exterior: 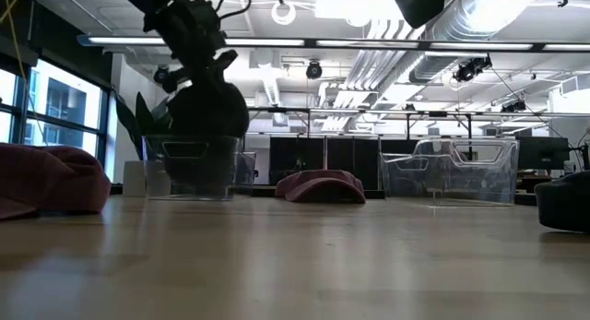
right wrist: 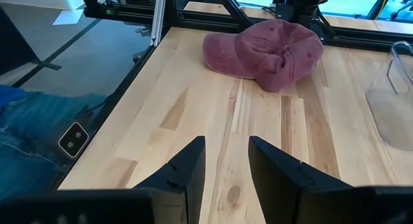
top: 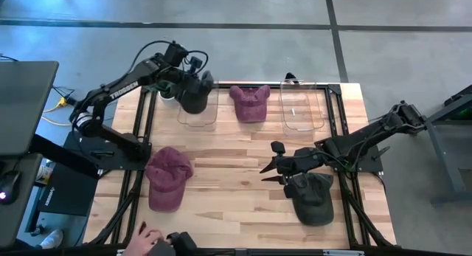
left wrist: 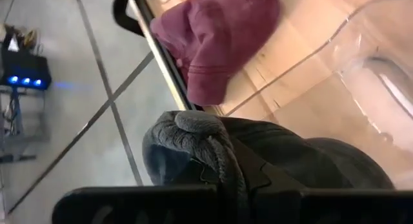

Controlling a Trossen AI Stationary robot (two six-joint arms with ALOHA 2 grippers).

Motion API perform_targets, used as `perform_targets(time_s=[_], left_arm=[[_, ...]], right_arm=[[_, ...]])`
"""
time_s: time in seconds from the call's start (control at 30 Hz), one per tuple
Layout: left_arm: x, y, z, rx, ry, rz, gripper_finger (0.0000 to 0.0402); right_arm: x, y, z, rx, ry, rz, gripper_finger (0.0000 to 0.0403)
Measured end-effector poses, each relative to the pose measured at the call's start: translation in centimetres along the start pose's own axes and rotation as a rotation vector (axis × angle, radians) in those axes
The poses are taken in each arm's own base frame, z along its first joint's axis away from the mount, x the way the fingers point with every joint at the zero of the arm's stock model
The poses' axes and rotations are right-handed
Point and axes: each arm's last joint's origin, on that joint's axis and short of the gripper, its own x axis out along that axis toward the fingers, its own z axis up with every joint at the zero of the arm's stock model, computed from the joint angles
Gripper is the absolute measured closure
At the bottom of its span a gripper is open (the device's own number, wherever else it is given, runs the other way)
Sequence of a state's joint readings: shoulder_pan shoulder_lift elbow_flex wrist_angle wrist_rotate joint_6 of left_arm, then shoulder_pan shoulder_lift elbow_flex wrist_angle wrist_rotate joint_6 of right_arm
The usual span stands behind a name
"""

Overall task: Pick & Place hat
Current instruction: Put the left black cap into the left transparent bin

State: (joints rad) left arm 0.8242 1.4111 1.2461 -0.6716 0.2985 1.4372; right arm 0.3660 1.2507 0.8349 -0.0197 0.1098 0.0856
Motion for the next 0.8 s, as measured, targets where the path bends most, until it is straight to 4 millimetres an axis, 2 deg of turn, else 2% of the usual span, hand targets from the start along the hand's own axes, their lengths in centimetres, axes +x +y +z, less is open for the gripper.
perform_targets(time_s=[0.13, 0.37, 0.5, 0.8], left_arm=[[1.1, 0.1, 0.1, 0.041, -0.007, -0.012, 0.0401], [1.8, -0.2, 2.0, 0.136, -0.053, -0.033, 0.0401], [1.8, -0.2, 2.0, 0.142, -0.076, -0.029, 0.0401], [2.1, 0.7, 1.8, 0.122, 0.015, 0.058, 0.0389]], right_arm=[[0.0, 0.0, 0.1, -0.005, -0.013, -0.003, 0.0289], [0.0, 0.0, 0.2, -0.004, -0.025, -0.003, 0.0289], [0.0, -0.2, 0.3, 0.0, -0.025, -0.008, 0.0289], [0.0, -0.2, 0.3, -0.001, -0.025, -0.008, 0.0289]])
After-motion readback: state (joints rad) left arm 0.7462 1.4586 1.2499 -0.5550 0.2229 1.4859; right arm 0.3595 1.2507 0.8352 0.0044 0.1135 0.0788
